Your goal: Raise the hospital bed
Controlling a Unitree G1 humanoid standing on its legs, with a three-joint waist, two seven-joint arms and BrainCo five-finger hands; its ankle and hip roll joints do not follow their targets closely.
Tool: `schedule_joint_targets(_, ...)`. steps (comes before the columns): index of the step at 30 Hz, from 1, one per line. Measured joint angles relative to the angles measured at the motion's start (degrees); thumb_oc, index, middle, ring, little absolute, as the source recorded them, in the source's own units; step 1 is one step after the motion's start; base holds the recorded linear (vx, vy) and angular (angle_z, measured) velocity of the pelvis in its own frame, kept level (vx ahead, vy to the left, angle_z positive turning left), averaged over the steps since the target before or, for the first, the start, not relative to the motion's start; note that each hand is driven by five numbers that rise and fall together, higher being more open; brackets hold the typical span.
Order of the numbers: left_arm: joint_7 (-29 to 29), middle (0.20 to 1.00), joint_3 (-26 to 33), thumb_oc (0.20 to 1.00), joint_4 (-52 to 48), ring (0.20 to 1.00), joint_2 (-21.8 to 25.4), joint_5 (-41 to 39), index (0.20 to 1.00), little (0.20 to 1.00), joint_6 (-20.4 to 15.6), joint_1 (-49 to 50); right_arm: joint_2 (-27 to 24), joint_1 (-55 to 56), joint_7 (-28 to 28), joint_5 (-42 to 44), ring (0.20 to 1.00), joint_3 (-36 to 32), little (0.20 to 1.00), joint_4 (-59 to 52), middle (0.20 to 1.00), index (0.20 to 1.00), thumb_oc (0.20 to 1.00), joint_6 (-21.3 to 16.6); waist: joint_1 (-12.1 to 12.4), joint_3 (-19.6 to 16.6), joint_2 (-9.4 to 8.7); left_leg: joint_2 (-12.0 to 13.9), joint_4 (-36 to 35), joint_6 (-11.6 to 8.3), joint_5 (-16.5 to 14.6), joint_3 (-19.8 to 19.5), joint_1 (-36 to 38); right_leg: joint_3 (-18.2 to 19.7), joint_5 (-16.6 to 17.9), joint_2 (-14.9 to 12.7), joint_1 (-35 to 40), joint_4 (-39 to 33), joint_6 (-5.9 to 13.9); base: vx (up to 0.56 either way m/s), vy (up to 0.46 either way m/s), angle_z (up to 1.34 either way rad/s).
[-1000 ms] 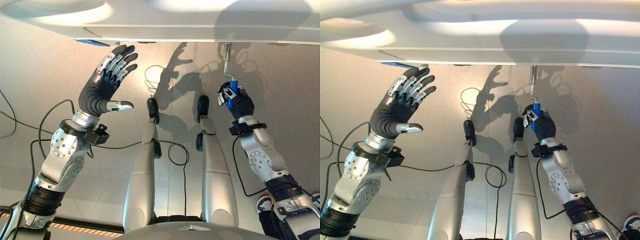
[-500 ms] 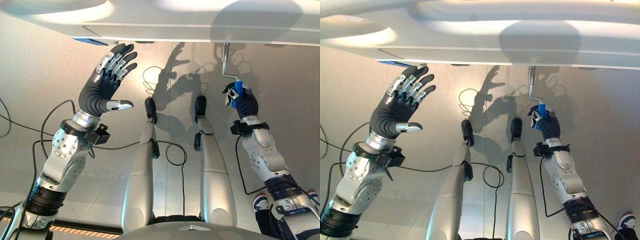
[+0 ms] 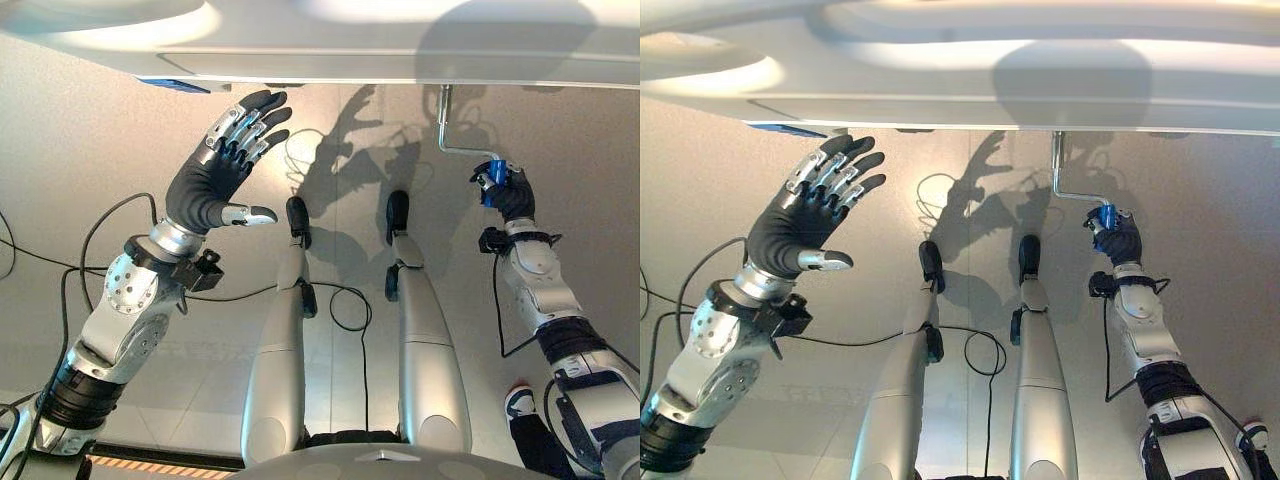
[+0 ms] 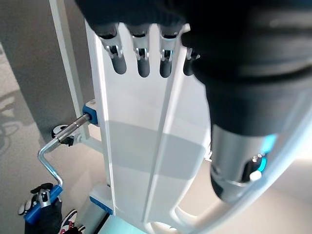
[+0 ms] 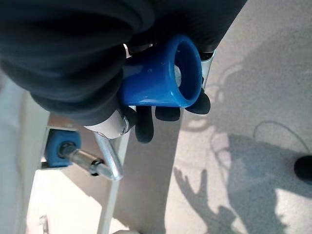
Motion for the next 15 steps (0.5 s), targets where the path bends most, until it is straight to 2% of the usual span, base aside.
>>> schedule_joint_targets(4, 0.0, 1.0, -0.8, 1.0, 0.0, 1.0, 0.3, 0.0, 1.0, 1.0, 0.0, -0.9, -1.9, -1.8, 0.0, -1.2, 0.2, 1.0, 0.2, 3.0, 0.2, 0.2, 0.2, 0.1, 0.8, 0.0, 0.0, -0.1, -0.7, 0.09, 0.1, 0.1, 0.0, 0.3, -0.1, 0.0, -0.6, 0.0, 0.17, 0.01, 0.003, -0.03)
schedule_joint_targets(6, 0.0, 1.0, -2.1, 1.0, 0.0, 1.0, 1.5, 0.0, 1.0, 1.0, 0.0, -1.6, -2.6, -5.8, 0.0, -1.7, 0.2, 3.8, 0.2, 9.5, 0.2, 0.2, 0.2, 0.0, 1.3, 0.0, 0.01, -0.1, -0.7, 0.1, 0.1, 0.1, -0.1, 0.4, -0.1, 0.0, -0.7, 0.1, 0.15, 0.0, 0.0, 0.0)
schedule_joint_targets(7, 0.0, 1.0, -2.3, 1.0, 0.0, 1.0, 1.8, 0.0, 1.0, 1.0, 0.0, -1.6, -2.6, -6.1, 0.0, -1.7, 0.2, 3.9, 0.2, 9.7, 0.2, 0.2, 0.2, 0.2, 1.3, 0.0, 0.01, -0.1, -0.7, 0.1, 0.1, 0.1, -0.1, 0.4, -0.1, 0.0, -0.8, 0.1, 0.13, 0.0, 0.0, 0.0)
schedule_joint_targets(11, 0.0, 1.0, -5.8, 1.0, 0.2, 1.0, 2.6, -0.3, 1.0, 1.0, 0.0, -4.0, -2.2, -13.2, 1.0, -1.7, 0.2, 8.6, 0.2, 21.8, 0.2, 0.2, 0.2, 0.0, 1.7, 0.0, 0.07, -0.3, -0.7, 0.19, 0.2, 0.1, -0.1, 0.5, 0.0, -0.1, -0.8, 0.1, 0.12, 0.0, 0.0, 0.0)
schedule_joint_targets(15, 0.1, 1.0, -7.4, 1.0, 0.3, 1.0, 2.5, -0.5, 1.0, 1.0, 0.0, -6.3, -0.8, -17.9, 1.5, -1.7, 0.2, 9.3, 0.2, 29.1, 0.2, 0.2, 0.2, 2.0, 2.7, -0.1, 0.23, -0.3, -0.7, 0.2, 0.2, 0.2, -0.1, 0.6, -0.1, -0.2, -1.0, 0.3, 0.15, 0.0, 0.0, 0.0)
